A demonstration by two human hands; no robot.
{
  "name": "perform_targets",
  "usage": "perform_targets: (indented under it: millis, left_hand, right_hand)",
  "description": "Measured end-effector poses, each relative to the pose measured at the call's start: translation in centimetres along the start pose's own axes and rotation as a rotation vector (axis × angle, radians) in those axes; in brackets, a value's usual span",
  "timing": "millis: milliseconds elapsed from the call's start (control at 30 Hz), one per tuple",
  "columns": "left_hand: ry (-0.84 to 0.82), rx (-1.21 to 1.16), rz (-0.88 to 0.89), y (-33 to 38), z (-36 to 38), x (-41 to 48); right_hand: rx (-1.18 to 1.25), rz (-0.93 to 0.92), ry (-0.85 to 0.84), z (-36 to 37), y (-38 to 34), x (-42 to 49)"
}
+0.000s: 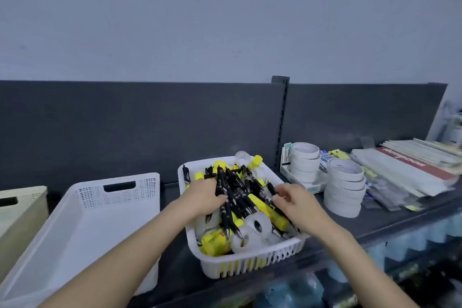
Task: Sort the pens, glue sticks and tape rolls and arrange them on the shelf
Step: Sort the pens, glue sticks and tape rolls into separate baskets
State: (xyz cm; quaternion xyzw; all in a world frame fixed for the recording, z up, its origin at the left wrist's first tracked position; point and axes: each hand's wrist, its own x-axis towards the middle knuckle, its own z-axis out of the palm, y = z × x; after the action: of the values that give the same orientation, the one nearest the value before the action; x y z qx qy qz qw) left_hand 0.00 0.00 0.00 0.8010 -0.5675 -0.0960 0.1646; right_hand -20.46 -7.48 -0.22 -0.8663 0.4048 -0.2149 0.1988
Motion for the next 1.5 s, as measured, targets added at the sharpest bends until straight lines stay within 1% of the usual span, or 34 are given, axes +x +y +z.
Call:
perform_targets:
  millis: [67, 167, 200, 300, 433, 500, 667, 767, 833, 900, 967, 1033, 1133, 1200, 1300, 1433, 1500]
  left_hand:
    - [-0.021, 0.073, -0.029, -0.1, 0.5, 0.7]
    - [-0.063, 0.036, -0.086, 0.0, 1.3, 1.8]
    - [-0.061, 0.024, -0.111, 0.1, 1.6, 2.2]
    - [-0.027, 0.033, -0.197, 0.8, 2.4, 3.2]
    - [-0.040, 0.083, -0.272, 1.7, 2.9, 4.7]
    - [-0.053, 0.056, -0.305, 2.0, 2.8, 5.1]
    - [-0.041, 0.003, -0.297, 2.6, 2.4, 5.1]
    - [-0.017, -0.164, -0.313, 2.1, 1.6, 5.1]
    - [0.026, -0.337, -0.332, 1.7, 1.2, 5.1]
    - [0.067, -0.509, -0.358, 1.5, 1.1, 5.1]
    - [0.112, -0.690, -0.375, 1.4, 1.1, 5.1]
    - [0.168, -0.847, -0.371, 1.4, 0.8, 4.9]
    - [0.223, -0.911, -0.346, 1.0, 0.2, 4.5]
    - [0.229, -0.893, -0.322, 0.9, 0.0, 4.3]
    - [0.228, -0.833, -0.308, 1.1, 0.1, 4.0]
    - [0.253, -0.792, -0.290, 1.4, 0.2, 3.8]
    - [0.274, -0.783, -0.283, 1.6, 0.2, 3.9]
  right_hand:
    - [-0.003, -0.015, -0.040, 0.4, 0.2, 1.6]
    - [-0.025, -0.016, -0.144, 1.4, 0.0, 3.8]
    - [-0.023, -0.001, -0.168, 1.7, 0.0, 4.5]
    - [-0.047, -0.031, -0.197, 2.4, -0.4, 6.6]
    - [-0.203, -0.020, -0.271, 3.8, -0.9, 8.9]
    - [-0.236, -0.012, -0.301, 4.4, -1.3, 9.7]
    - [-0.142, 0.011, -0.385, 4.8, -1.7, 11.1]
    - [-0.208, -0.005, -0.351, 5.3, -1.7, 11.4]
    - [-0.262, 0.020, -0.316, 5.7, -1.8, 11.5]
    - [-0.292, 0.051, -0.332, 6.0, -1.8, 11.5]
    - [-0.321, 0.038, -0.325, 6.2, -2.0, 11.6]
    - [-0.354, -0.012, -0.260, 6.1, -2.0, 11.4]
    - [-0.406, -0.114, -0.107, 5.4, -2.0, 11.0]
    - [-0.342, -0.151, -0.042, 4.8, -1.7, 10.9]
    - [-0.115, -0.154, -0.020, 3.9, -1.2, 10.4]
    - [0.168, -0.152, -0.055, 2.4, -0.8, 8.2]
    - [0.269, -0.145, -0.096, 1.6, -0.9, 6.9]
